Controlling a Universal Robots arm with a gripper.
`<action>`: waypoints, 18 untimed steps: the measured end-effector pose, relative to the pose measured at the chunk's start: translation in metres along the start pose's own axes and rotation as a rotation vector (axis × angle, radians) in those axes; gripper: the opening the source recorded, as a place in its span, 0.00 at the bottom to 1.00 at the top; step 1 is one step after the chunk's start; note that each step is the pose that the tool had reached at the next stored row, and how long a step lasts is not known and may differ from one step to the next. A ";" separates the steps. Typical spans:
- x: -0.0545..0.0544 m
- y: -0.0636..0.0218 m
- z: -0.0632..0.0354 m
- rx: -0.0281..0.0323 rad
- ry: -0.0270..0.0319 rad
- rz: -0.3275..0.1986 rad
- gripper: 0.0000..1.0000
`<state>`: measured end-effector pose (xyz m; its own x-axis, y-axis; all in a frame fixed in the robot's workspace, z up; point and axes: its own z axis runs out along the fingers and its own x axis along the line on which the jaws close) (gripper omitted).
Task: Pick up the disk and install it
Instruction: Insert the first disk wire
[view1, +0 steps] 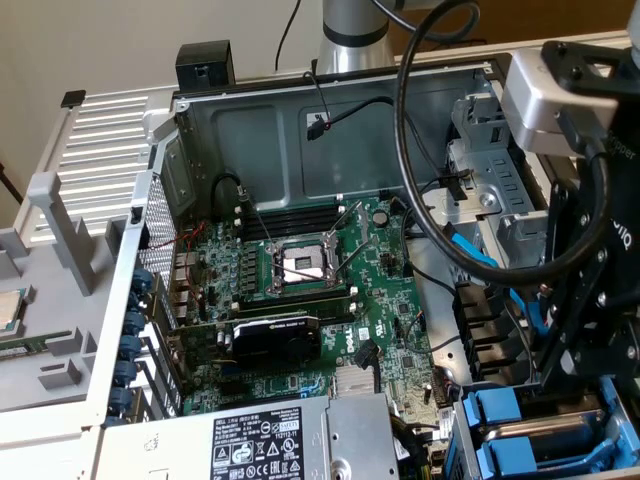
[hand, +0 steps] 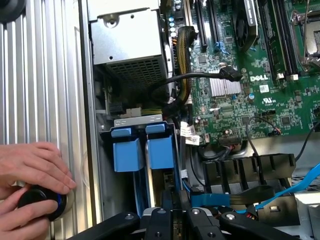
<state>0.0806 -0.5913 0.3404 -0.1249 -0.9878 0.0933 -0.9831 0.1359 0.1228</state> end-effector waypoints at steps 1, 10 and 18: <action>0.000 0.0000 0.0000 0.0008 -0.0001 0.000 0.17; 0.000 0.0000 0.0007 0.0038 -0.0003 -0.002 0.17; -0.001 0.0002 0.0021 0.0046 -0.0002 -0.003 0.17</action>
<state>0.0802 -0.5909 0.3383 -0.1223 -0.9881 0.0928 -0.9840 0.1329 0.1186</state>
